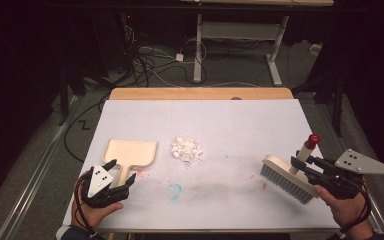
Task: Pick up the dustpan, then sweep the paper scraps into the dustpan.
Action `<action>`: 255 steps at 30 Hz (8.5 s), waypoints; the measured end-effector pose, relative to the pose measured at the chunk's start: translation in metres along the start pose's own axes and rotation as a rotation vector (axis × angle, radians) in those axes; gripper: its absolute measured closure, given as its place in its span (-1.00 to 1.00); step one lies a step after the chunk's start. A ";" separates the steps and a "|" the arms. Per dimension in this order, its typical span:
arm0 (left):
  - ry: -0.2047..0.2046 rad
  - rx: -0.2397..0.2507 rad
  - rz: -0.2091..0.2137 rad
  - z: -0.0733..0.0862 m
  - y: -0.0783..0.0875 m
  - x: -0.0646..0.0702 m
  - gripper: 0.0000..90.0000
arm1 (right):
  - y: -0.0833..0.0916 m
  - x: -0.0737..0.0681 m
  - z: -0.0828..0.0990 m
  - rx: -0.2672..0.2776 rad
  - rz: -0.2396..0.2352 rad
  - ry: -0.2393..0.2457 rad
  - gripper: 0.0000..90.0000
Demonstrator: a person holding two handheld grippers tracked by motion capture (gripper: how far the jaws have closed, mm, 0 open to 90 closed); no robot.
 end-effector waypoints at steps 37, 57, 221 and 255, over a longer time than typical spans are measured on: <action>0.378 -0.299 -0.138 0.016 -0.054 -0.030 -0.35 | -0.011 0.016 0.009 -0.013 0.135 -0.025 0.57; 0.318 -0.348 -0.135 0.007 -0.062 -0.039 0.40 | -0.014 0.014 0.012 -0.016 0.141 -0.041 0.57; -0.152 -0.769 0.199 -0.049 -0.088 0.013 0.41 | -0.240 -0.111 -0.125 0.132 -0.098 0.032 0.58; -0.131 -0.791 0.194 -0.042 -0.088 0.007 0.41 | -0.207 -0.121 -0.108 0.137 -0.156 0.070 0.58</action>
Point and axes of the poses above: each handheld gripper's, and its own axes: y roughly backward along the jaws, z roughly out of its underside, x roughly to its right, the point moved 2 cm from there along -y, roughly forward along the jaws, and after that the axes turned 15 degrees about y, right-handed, at the moved point
